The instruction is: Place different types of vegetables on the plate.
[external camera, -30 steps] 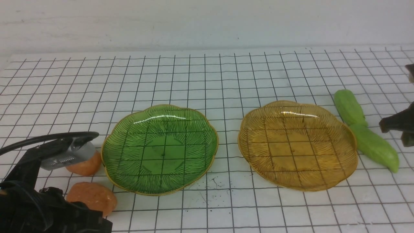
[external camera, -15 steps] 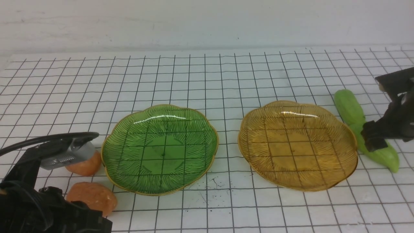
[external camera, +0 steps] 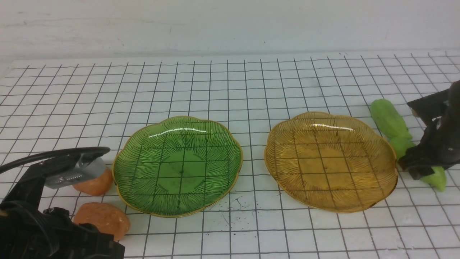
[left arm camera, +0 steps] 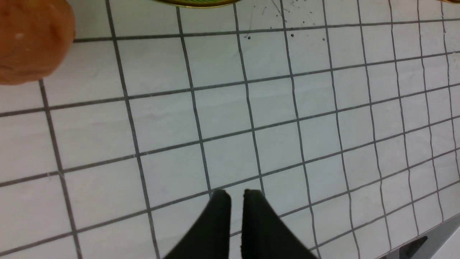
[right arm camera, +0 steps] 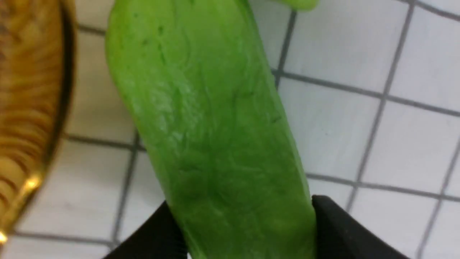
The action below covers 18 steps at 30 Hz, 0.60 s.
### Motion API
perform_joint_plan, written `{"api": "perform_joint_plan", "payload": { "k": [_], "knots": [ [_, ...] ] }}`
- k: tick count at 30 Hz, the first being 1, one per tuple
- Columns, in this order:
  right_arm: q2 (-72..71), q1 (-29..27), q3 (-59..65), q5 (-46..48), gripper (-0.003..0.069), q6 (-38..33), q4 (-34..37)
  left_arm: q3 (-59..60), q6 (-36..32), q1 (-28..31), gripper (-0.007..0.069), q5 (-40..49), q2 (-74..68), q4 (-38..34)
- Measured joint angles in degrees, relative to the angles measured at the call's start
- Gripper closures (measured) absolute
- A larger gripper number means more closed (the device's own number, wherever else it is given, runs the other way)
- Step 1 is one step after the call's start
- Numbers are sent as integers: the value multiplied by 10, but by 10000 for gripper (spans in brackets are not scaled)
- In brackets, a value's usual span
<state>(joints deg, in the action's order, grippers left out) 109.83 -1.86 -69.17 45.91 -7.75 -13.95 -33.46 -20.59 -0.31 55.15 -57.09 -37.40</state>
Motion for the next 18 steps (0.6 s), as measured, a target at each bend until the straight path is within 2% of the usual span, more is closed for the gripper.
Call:
{"api": "perform_joint_plan", "payload": {
  "k": [6,10,12,13,16,17,18],
  "knots": [
    [-55,0,0,58,262,-1,-90,0,0,0,591,0,0,0],
    [-118,0,0,67,262,4,-95,0,0,0,591,0,0,1],
    [-166,3,0,65,262,7,-36,0,0,0,591,0,0,1],
    [-166,4,0,65,262,7,-30,0,0,0,591,0,0,1],
    [-190,31,0,28,262,-15,117,0,0,0,591,0,0,1],
    [-190,33,0,26,262,-16,117,0,0,0,591,0,0,1],
    [-183,51,0,11,262,-27,182,0,0,0,591,0,0,1]
  ]
}}
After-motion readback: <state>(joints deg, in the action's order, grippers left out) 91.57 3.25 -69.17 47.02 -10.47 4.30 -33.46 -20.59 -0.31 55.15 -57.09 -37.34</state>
